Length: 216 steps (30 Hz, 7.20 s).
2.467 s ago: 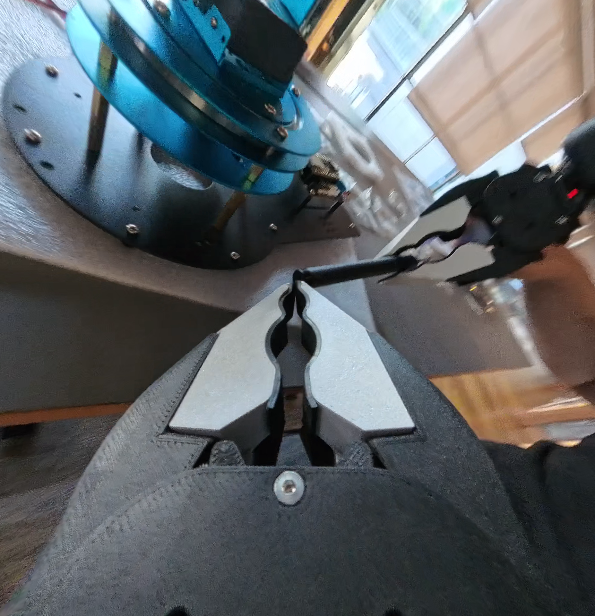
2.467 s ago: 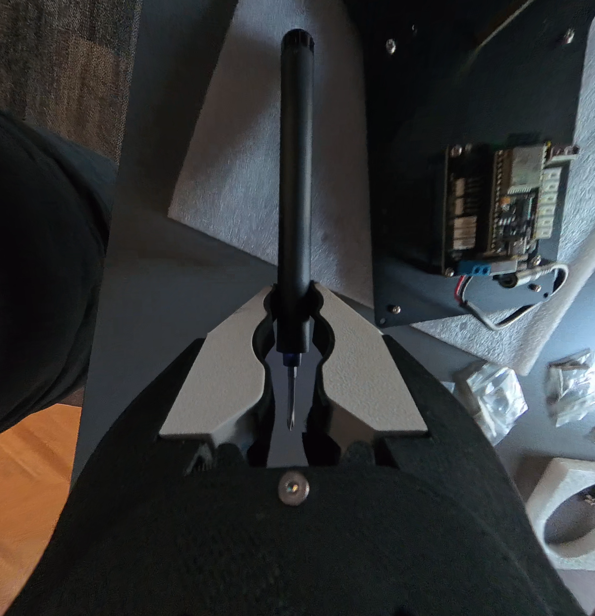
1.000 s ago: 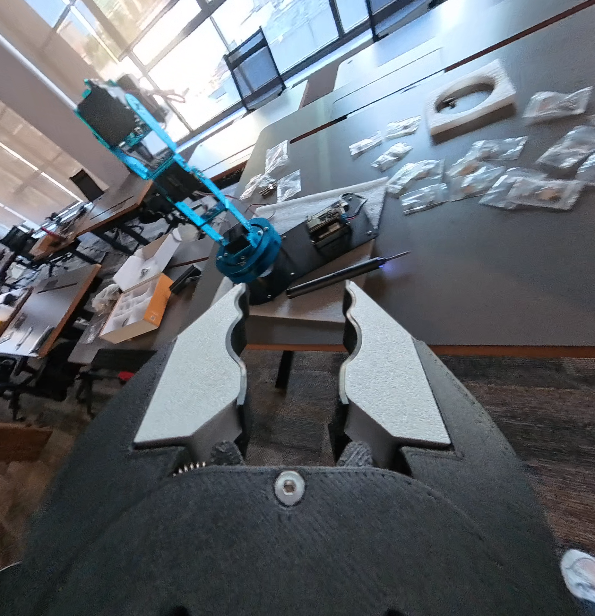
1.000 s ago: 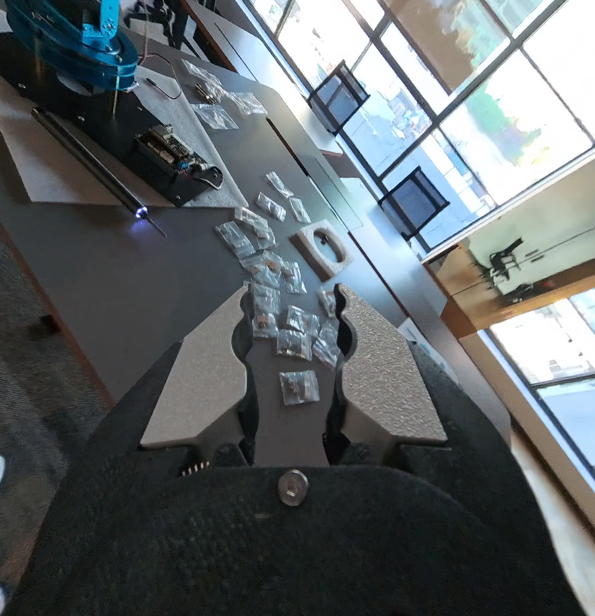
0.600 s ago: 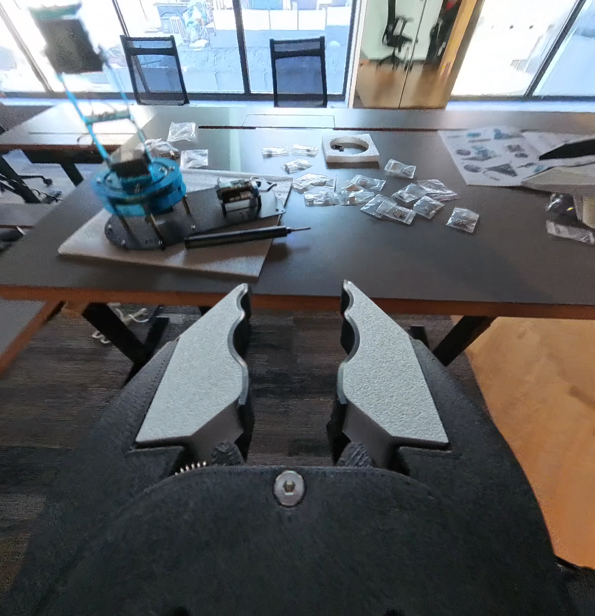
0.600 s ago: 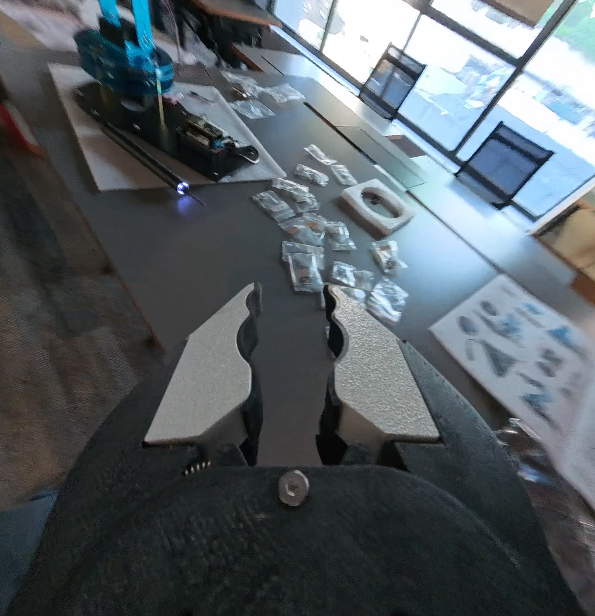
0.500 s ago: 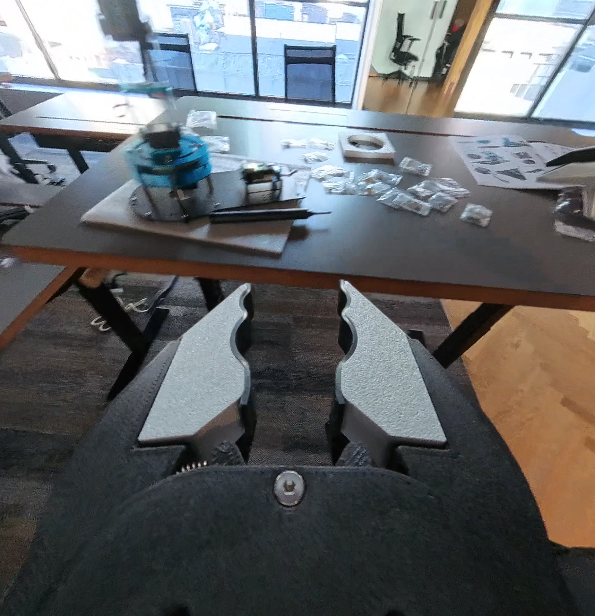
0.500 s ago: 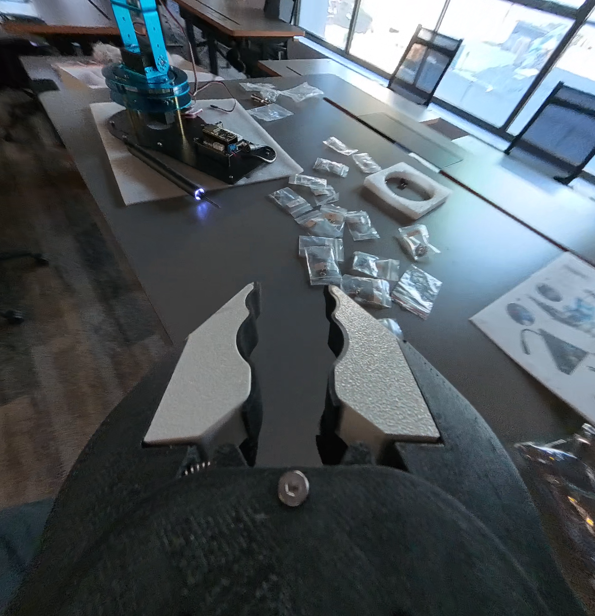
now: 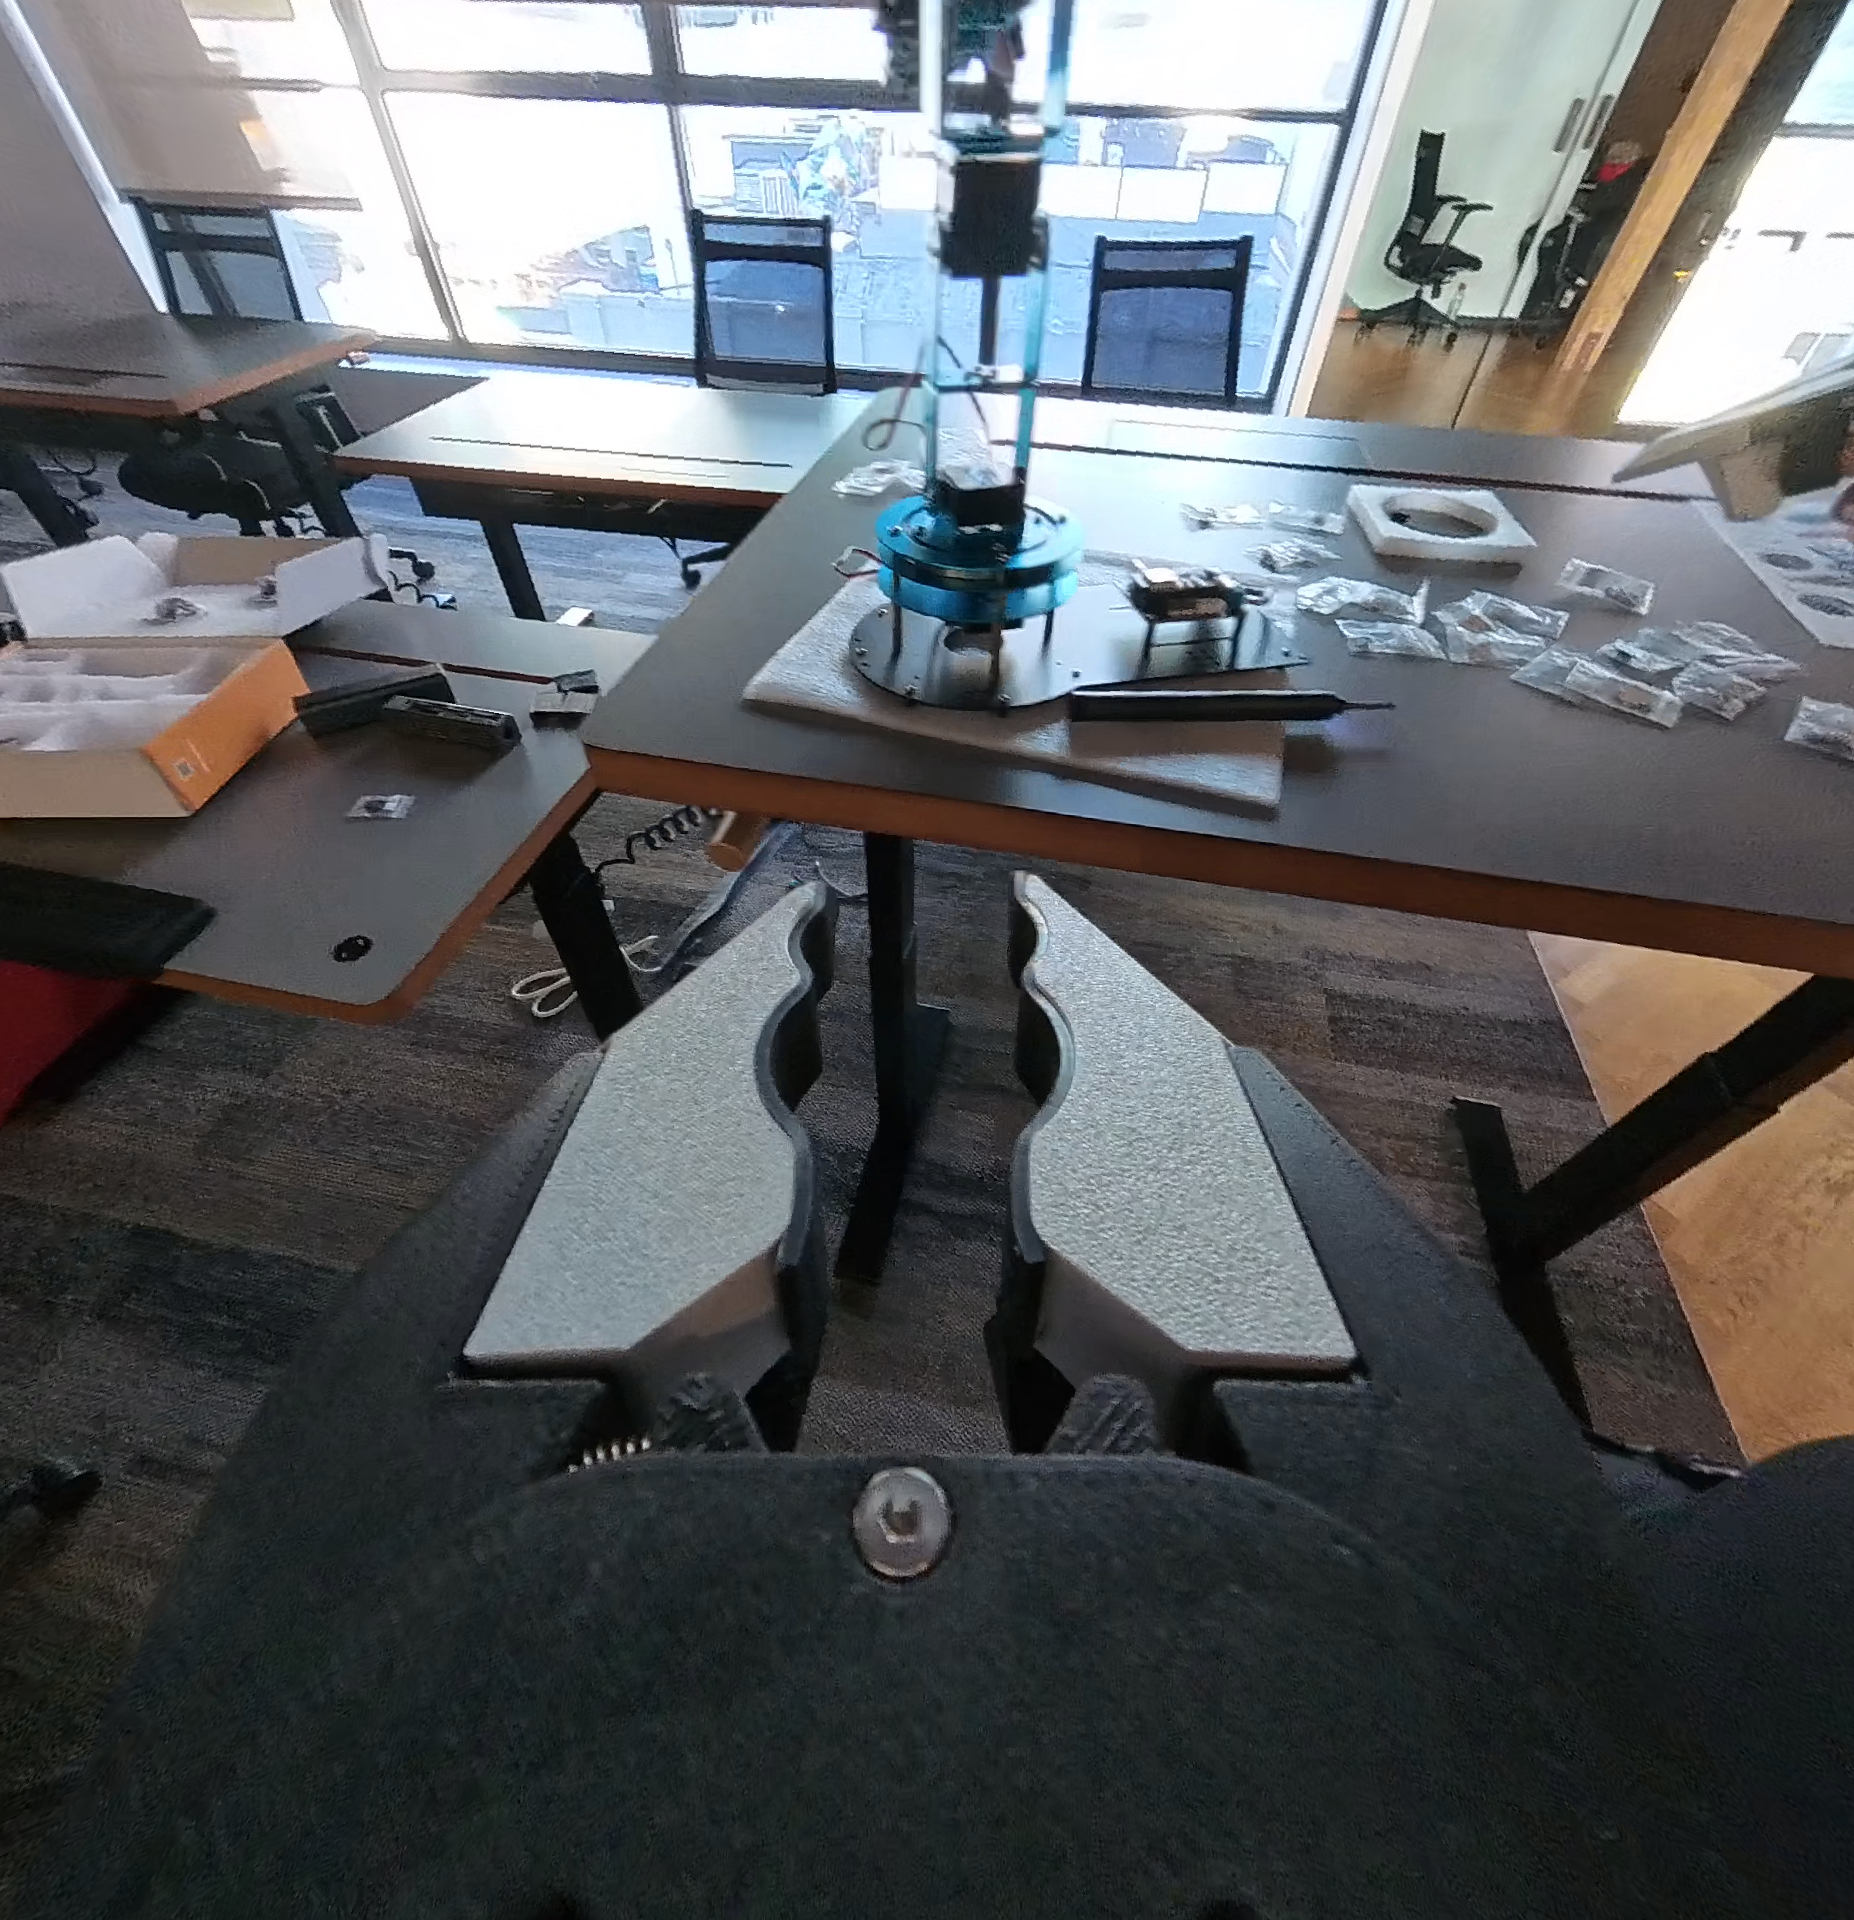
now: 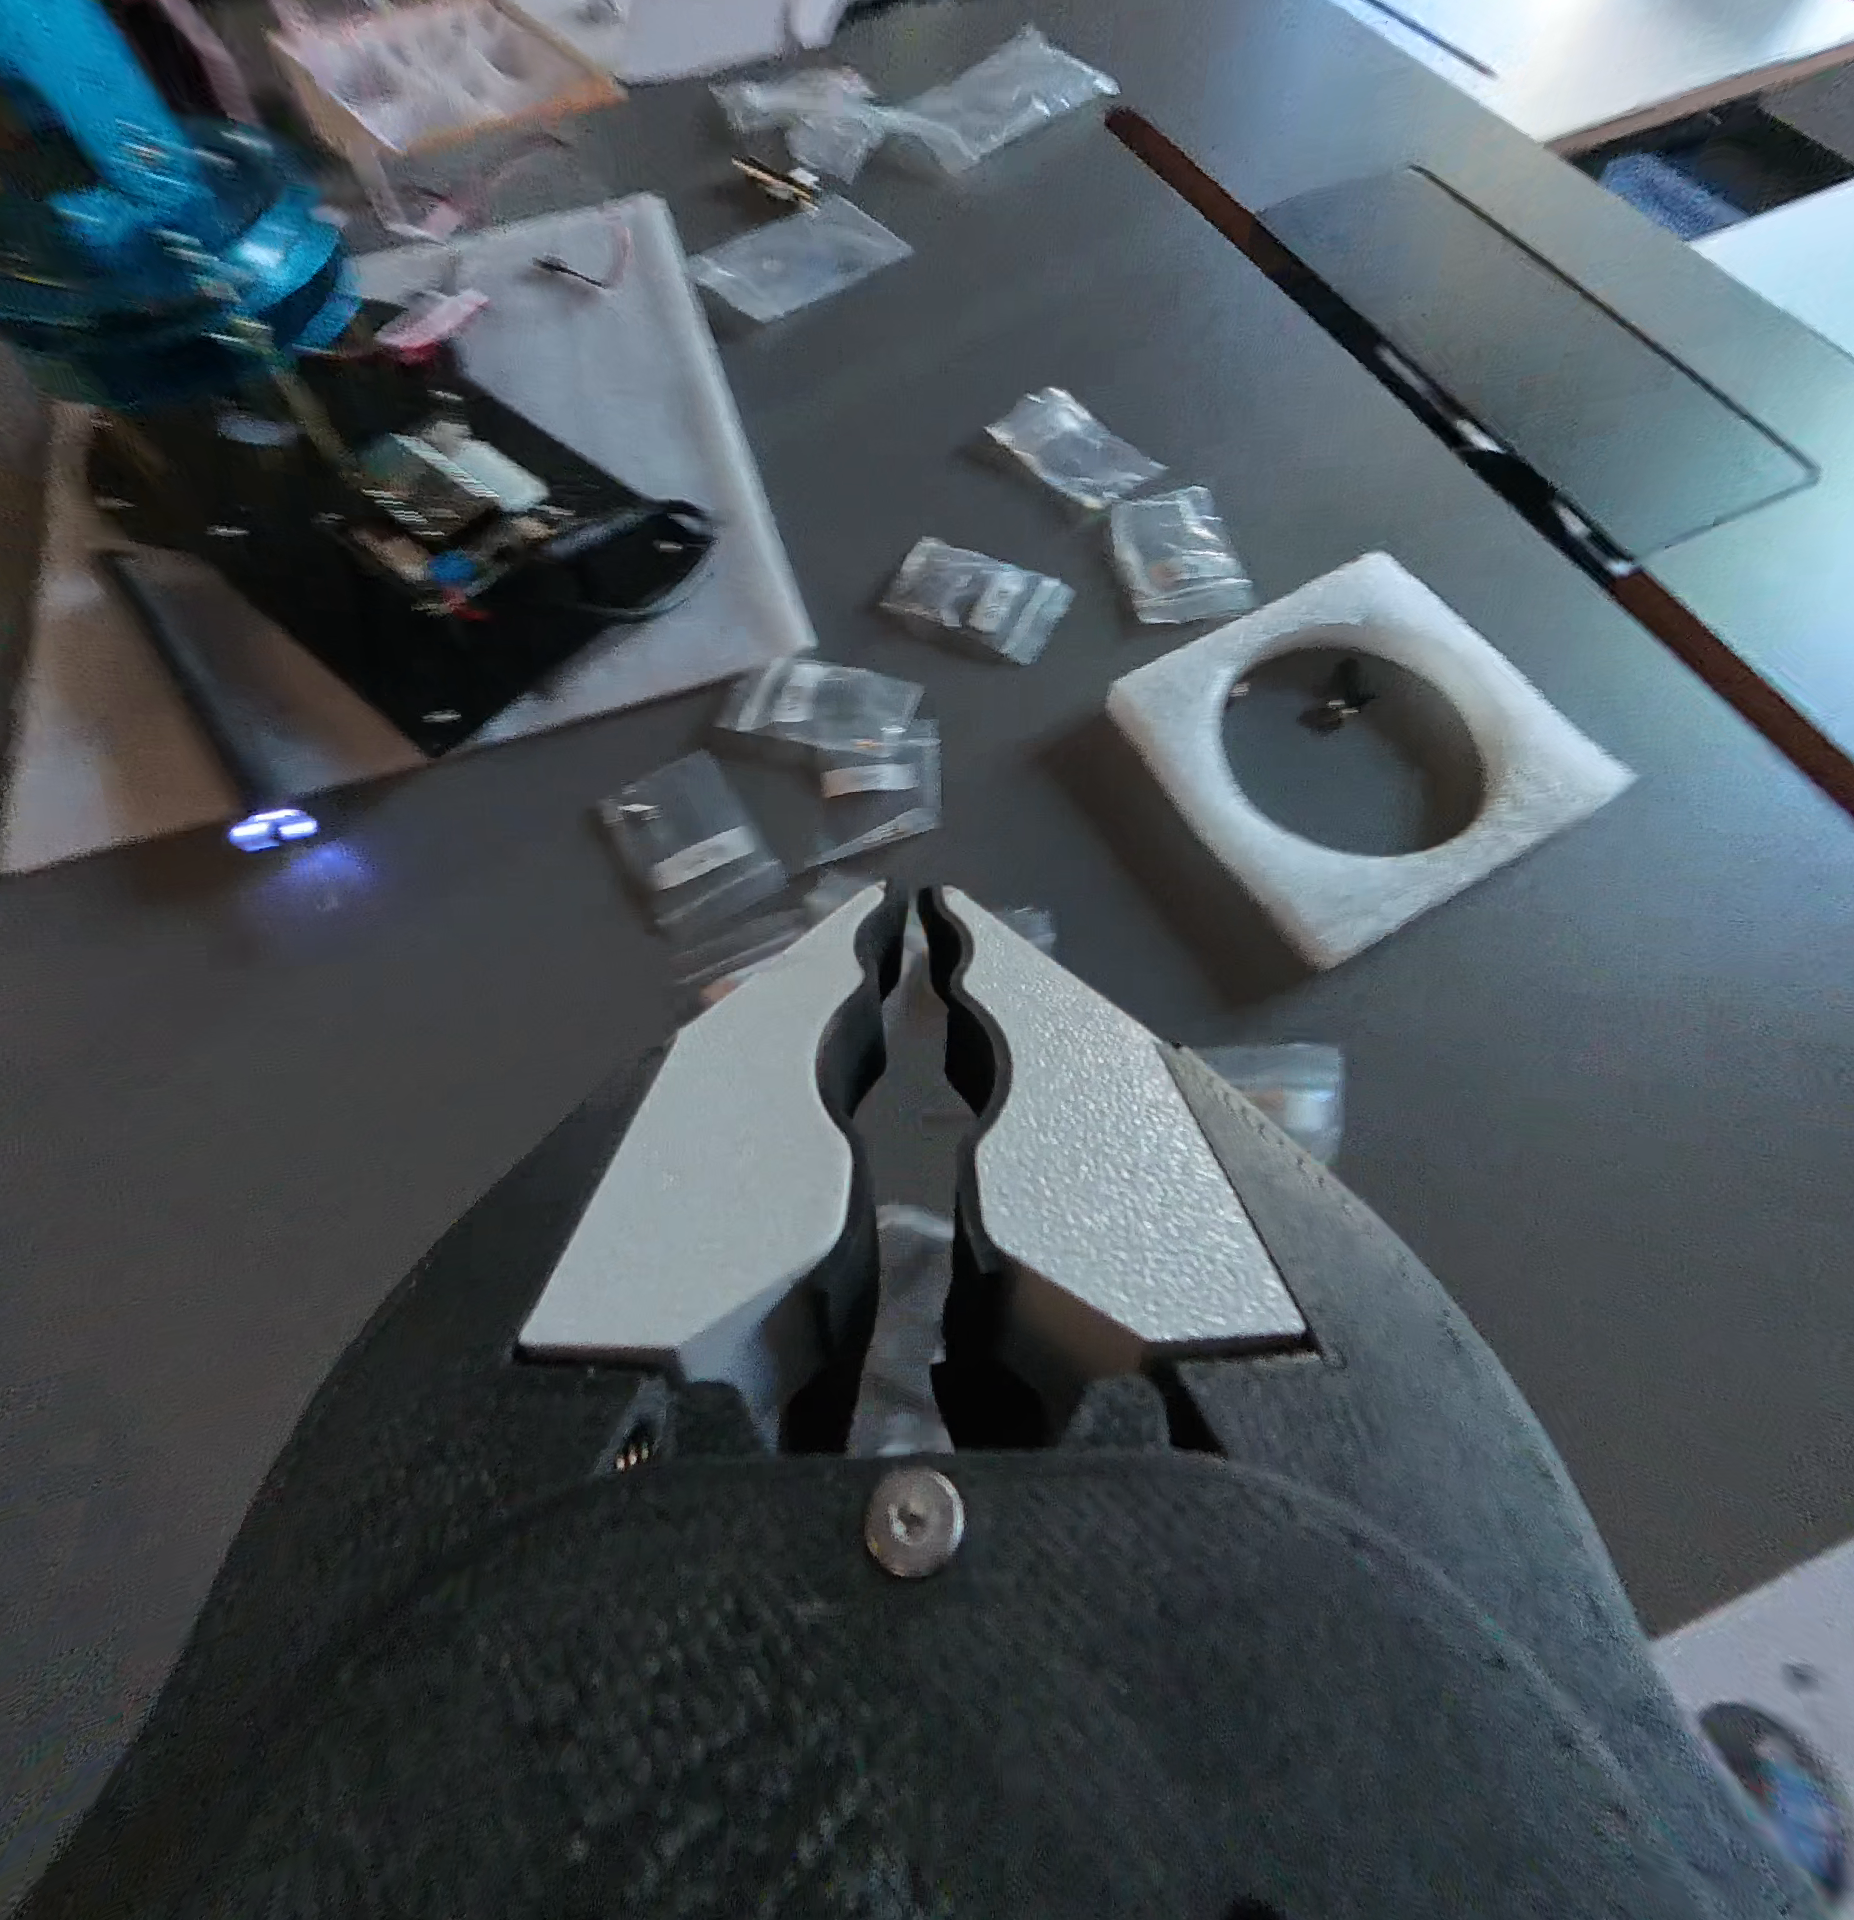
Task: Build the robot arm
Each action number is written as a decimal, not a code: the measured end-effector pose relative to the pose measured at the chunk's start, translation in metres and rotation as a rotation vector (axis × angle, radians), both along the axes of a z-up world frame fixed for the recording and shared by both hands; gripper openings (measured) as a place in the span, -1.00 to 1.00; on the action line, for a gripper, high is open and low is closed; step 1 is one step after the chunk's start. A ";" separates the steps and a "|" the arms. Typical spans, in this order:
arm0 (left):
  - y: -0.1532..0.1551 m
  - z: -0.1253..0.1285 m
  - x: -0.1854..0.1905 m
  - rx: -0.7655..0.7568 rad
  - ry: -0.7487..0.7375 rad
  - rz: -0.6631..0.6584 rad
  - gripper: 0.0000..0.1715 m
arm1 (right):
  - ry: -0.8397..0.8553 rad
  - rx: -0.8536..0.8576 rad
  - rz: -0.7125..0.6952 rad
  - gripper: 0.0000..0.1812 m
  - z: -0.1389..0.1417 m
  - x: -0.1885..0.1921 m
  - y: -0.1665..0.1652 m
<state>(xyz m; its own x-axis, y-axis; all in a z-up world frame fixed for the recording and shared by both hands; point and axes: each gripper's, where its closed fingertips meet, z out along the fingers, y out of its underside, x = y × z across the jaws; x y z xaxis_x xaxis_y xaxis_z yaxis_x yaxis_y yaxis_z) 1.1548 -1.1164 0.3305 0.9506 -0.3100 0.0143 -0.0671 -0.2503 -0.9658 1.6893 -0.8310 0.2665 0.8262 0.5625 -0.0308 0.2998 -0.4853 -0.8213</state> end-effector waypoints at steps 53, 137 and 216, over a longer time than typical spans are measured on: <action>0.225 0.061 -0.045 -0.055 -0.021 0.283 -0.71 | -0.393 -0.348 0.392 -0.85 -0.092 0.052 0.188; 0.362 0.038 0.018 -0.234 -0.392 -2.157 -0.83 | 0.380 0.480 -0.514 -0.96 0.090 -0.504 0.071; 0.544 -0.033 0.180 -0.646 0.082 -3.474 -1.00 | 0.291 1.024 -1.826 -0.96 0.047 -0.335 0.256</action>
<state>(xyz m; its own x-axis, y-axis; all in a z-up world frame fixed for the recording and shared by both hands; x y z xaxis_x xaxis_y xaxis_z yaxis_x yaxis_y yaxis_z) 1.3349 -0.5729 0.2973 -0.6929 0.6346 0.3423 -0.1712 0.3163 -0.9331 1.3539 -0.5750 0.3137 0.3563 -0.7837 -0.5088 -0.0314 0.5342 -0.8448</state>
